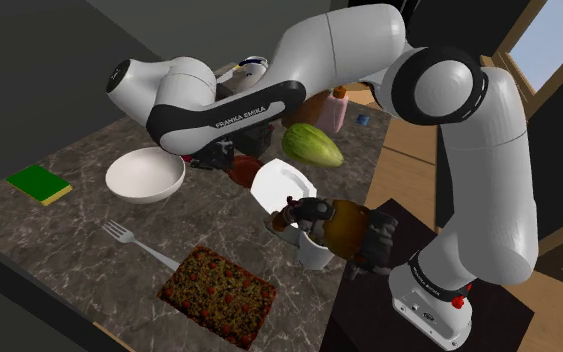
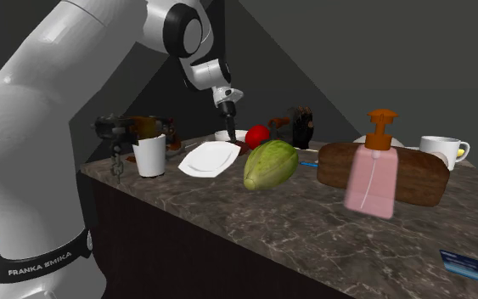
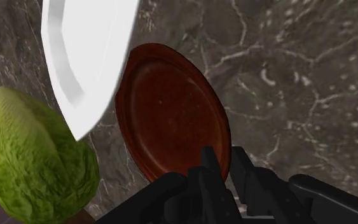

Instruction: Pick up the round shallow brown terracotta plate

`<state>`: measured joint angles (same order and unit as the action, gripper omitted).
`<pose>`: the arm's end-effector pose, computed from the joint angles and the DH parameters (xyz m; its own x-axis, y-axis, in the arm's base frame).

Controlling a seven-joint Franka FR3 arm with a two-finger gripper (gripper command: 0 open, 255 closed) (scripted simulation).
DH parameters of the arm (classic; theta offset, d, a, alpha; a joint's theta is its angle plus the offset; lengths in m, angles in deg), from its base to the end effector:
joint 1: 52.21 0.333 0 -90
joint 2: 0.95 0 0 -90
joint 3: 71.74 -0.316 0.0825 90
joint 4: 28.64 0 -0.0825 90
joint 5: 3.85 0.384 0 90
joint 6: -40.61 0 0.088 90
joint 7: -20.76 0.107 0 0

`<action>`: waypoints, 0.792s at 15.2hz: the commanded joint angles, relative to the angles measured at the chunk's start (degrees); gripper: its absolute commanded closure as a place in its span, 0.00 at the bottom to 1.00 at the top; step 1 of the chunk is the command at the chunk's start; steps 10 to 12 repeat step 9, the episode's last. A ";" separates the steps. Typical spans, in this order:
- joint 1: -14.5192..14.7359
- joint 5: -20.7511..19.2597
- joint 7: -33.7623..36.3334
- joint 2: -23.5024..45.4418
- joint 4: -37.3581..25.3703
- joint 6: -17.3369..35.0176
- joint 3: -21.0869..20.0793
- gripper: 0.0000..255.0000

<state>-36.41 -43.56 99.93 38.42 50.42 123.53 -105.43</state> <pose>0.5390 0.3955 0.3308 0.9109 -0.3696 0.1835 -0.4089 -0.7488 0.5216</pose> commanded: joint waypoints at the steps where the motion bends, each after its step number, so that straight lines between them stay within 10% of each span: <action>1: 0.16 0.25 -0.45 -0.51 -0.75 -1.11 -0.16 1.00; 12: 0.55 0.79 -2.11 -1.93 -3.33 -4.45 -0.49 1.00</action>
